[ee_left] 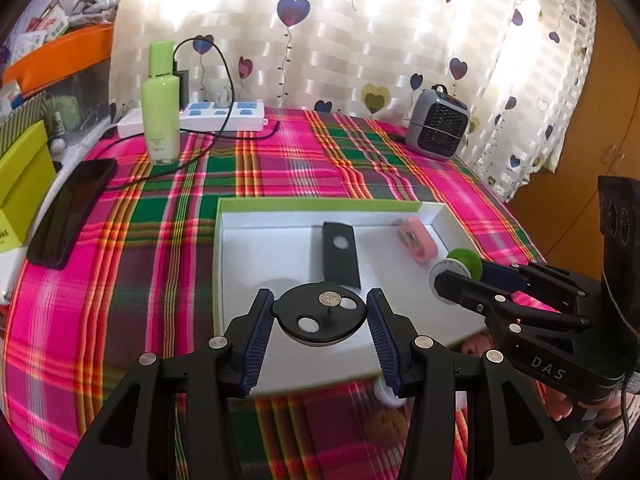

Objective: Organize objects
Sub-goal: 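Carry the spool with the right tool into the tray while the left tool carries the disc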

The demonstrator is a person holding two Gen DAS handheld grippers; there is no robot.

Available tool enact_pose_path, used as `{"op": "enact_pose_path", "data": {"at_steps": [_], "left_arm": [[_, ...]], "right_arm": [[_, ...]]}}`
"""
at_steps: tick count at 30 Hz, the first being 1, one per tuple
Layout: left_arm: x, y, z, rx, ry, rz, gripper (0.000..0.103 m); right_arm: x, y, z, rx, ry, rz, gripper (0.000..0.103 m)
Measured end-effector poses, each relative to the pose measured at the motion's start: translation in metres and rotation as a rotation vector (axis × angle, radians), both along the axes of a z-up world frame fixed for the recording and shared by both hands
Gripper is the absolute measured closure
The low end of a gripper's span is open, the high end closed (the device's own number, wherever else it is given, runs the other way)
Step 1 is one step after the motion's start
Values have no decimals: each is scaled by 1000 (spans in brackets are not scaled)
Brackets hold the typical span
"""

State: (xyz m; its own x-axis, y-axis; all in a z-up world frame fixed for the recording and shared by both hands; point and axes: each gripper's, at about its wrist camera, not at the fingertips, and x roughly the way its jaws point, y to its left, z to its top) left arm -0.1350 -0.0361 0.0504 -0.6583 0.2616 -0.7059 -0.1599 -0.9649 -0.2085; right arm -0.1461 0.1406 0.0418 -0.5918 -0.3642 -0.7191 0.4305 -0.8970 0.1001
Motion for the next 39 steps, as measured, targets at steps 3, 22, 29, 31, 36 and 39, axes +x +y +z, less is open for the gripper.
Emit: {"op": "enact_pose_path", "data": {"at_steps": [3,22,29,31,36,39], "left_arm": [[-11,-1,-1,1,-6,1,57],[-71,-5,-25,0,-83,29,57],[-79,-1,-27,-5,-83,28,57],[-80,-1,-27,-12,-82,29,57],[-83,-1,-27,-13,-84,32,57],[-83,0,-28,-26,-83,29,57]], "right_arm": [[-9,-3,-2,9,-5,1,70],[-60,-23,-19,80,-49,31,70],[-67,-29,-25,100,-62,41,70],[-68,-30,-26,106,-63,46,70],[-71,-33,-28,121,-76,50,70],[-71,-35,-28,134,-72,52,70]]}}
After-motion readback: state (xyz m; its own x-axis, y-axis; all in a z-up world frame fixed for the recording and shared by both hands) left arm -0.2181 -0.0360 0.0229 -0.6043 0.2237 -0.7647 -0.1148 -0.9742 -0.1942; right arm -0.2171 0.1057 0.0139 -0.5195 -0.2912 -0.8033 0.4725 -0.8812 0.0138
